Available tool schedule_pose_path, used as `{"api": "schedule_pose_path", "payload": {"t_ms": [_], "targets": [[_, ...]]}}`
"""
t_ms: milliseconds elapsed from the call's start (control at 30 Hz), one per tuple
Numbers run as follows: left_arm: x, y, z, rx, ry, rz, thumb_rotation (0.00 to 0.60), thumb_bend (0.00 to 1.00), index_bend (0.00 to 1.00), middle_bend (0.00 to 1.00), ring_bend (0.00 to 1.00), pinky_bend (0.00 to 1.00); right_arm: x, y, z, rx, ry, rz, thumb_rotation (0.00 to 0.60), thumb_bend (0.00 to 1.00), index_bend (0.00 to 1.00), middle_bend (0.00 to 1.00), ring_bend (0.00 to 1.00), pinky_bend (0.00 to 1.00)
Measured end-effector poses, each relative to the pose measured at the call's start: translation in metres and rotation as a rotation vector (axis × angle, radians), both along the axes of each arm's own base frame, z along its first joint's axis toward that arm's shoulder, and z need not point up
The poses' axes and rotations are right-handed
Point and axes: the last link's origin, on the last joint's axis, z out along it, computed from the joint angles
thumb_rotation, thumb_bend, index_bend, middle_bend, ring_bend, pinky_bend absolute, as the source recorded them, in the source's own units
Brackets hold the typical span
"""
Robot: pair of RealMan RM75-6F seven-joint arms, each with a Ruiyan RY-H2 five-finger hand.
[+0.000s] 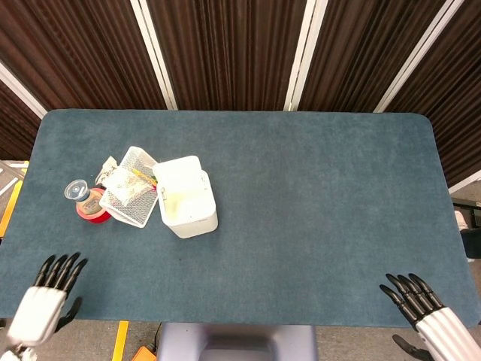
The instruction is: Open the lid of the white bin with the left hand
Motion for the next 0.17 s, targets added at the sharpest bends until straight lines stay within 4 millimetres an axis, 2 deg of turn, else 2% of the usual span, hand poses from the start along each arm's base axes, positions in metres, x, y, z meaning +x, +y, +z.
{"api": "schedule_pose_path", "payload": {"t_ms": [167], "targets": [[-0.0018,-0.0103,0.0032,0.043,-0.042,0.008,0.600,0.43,0.00,0.00,0.00,0.02,0.0001,0.0015,-0.0001,-0.001,0.006,0.006,0.600,0.31,0.00,0.00,0.00,0.00]]}}
